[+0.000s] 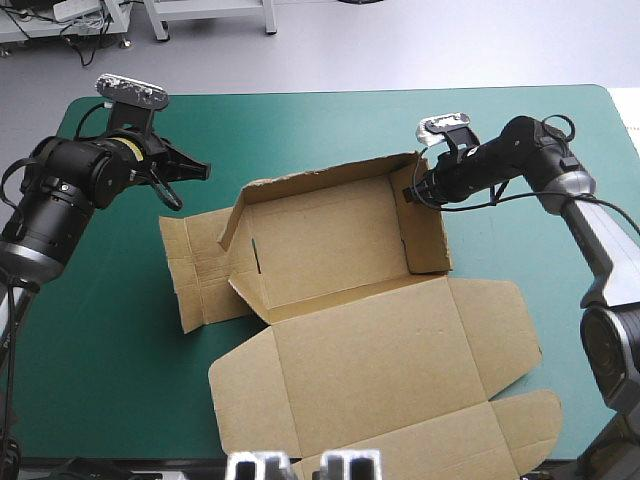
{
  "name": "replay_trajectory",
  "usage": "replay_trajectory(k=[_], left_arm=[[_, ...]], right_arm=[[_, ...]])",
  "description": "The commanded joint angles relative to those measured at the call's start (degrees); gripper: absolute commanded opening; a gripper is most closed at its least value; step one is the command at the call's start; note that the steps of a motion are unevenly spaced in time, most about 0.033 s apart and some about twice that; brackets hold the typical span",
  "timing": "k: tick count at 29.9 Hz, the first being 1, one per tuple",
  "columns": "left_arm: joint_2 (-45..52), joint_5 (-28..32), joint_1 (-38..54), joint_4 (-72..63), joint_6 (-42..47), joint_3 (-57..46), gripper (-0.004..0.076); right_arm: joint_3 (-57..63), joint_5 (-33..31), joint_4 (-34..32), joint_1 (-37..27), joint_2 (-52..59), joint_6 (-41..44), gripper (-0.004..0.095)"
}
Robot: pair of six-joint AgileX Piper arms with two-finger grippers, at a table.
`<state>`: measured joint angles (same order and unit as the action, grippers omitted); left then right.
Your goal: Fold the box
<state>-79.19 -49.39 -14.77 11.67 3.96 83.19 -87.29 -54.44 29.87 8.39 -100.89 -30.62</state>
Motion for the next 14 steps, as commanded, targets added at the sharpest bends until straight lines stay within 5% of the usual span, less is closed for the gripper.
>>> replay_trajectory(k=[1,6,14], left_arm=[[2.02,3.85,0.13,0.51,-0.05,2.06,0.0013],[2.02,3.92,0.13,0.93,-0.05,2.06,0.0013],[1.92,1.38,3.9,3.0,1.8,2.06,0.0013]], right_arm=[[-1.67,7.57,-0.31,0.04,2.28,-3.06,0.0208],[-2.09,10.88,-0.45,0.04,2.28,-4.09,0.0386],[-11.14,5.17,-0.84,0.04,4.27,-3.86,0.0387]])
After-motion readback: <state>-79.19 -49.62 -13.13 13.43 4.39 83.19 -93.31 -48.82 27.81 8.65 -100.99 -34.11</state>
